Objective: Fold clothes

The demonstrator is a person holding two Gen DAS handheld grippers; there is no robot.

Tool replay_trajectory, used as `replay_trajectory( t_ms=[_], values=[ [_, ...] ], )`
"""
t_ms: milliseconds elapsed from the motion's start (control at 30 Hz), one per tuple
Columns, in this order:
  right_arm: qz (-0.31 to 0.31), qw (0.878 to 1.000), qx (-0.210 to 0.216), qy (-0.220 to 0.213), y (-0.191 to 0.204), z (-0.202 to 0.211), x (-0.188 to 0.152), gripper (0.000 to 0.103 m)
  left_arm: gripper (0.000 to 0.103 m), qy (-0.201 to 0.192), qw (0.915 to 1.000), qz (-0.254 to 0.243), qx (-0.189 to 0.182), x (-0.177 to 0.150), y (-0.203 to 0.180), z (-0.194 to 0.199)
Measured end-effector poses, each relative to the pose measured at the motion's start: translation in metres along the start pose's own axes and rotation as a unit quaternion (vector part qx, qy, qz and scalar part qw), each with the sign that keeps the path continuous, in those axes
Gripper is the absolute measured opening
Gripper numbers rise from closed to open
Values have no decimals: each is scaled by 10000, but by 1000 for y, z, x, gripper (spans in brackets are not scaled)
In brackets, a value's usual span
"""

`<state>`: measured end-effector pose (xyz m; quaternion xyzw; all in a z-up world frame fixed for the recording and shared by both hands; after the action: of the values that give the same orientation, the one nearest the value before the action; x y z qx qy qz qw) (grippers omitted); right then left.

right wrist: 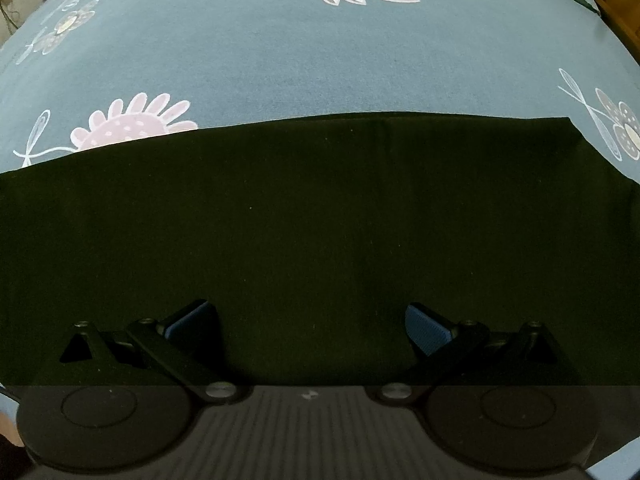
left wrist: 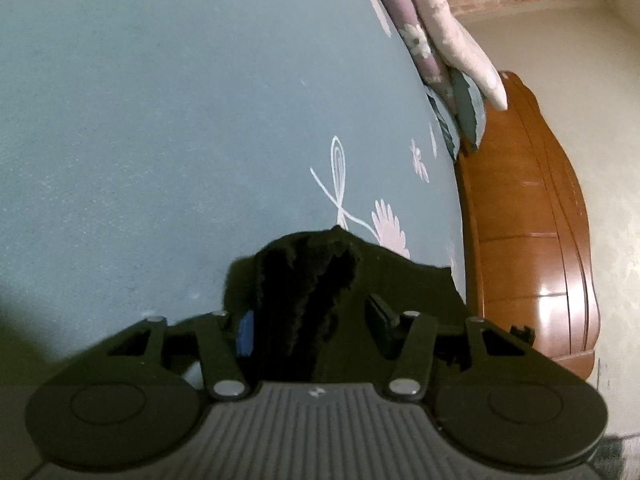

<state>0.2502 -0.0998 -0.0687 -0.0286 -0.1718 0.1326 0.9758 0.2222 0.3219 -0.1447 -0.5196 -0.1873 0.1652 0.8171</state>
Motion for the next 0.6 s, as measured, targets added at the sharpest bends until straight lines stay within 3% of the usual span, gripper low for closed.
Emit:
replay_trajectory(
  t_ms=[200,300,433,600],
  values=[
    [63,9999,76,-121,-2,2,-3,103,39,33,9997,224,-79,-11,9,7],
    [58,9997,97,-204,-2,3,-6,103,38,49,9997,231,-42,-9,10,6],
    [42,9994,83,-327,-1,4,-9,103,25,124,9995,64,287,-8,6,5],
    [-1,9983,53,-588,-1,7,-17,103,20,82,9968,-89,789,-9,-8,3]
  ],
)
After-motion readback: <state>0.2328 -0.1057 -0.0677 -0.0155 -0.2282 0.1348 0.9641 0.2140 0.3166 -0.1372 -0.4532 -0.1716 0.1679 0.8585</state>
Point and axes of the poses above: each gripper's, at about its wrist camera, not at the fingertips, and z roughly against the way its jaws point, y to its left, x to its top, the point moved 5 cm from there along -z, roughly the way its jaws point, and after that the axes turned 9 degrees about -x, right-handed, at the moved point
